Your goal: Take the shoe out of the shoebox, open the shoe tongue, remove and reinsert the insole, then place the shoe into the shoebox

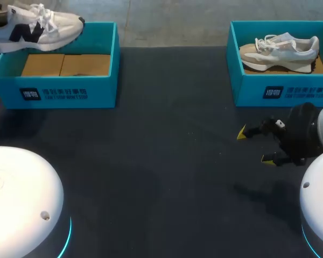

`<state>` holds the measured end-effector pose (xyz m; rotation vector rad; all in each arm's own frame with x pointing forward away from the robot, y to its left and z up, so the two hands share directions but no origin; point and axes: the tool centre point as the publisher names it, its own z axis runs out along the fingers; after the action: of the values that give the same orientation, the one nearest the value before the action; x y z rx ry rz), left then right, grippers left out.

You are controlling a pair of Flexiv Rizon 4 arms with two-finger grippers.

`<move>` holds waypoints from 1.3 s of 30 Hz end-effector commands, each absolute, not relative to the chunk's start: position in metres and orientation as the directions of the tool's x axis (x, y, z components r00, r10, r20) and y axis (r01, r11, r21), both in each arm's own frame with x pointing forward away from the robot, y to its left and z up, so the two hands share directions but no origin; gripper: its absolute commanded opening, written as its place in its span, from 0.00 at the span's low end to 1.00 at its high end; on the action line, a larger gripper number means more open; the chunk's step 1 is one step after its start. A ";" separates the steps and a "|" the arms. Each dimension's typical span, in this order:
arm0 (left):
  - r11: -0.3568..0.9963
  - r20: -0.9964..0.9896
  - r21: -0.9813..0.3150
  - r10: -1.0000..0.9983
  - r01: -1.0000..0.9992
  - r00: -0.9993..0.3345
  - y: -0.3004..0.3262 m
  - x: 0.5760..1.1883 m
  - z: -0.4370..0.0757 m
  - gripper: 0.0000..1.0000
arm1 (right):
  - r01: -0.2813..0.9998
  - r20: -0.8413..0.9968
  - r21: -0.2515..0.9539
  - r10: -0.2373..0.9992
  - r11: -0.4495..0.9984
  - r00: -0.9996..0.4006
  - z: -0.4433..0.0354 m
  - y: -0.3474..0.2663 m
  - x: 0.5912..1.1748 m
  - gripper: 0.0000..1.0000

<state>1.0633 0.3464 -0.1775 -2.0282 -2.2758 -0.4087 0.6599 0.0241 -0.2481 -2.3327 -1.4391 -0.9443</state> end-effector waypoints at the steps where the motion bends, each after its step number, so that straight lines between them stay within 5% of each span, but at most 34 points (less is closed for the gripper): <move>1: 0.087 0.238 0.160 0.963 0.983 -0.124 0.343 1.069 -0.182 0.00 | 0.864 0.632 0.127 0.711 -0.488 0.308 -0.247 0.025 0.658 1.00; 39: -0.013 0.276 0.103 0.961 0.995 -0.017 0.329 1.152 -0.271 0.00 | 0.864 0.632 0.127 0.711 -0.488 0.308 -0.247 0.025 0.658 1.00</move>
<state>1.1420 0.3293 -0.2651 -2.1245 -2.1256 -0.4214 0.6599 0.0241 -0.2481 -2.3327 -1.4391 -0.9443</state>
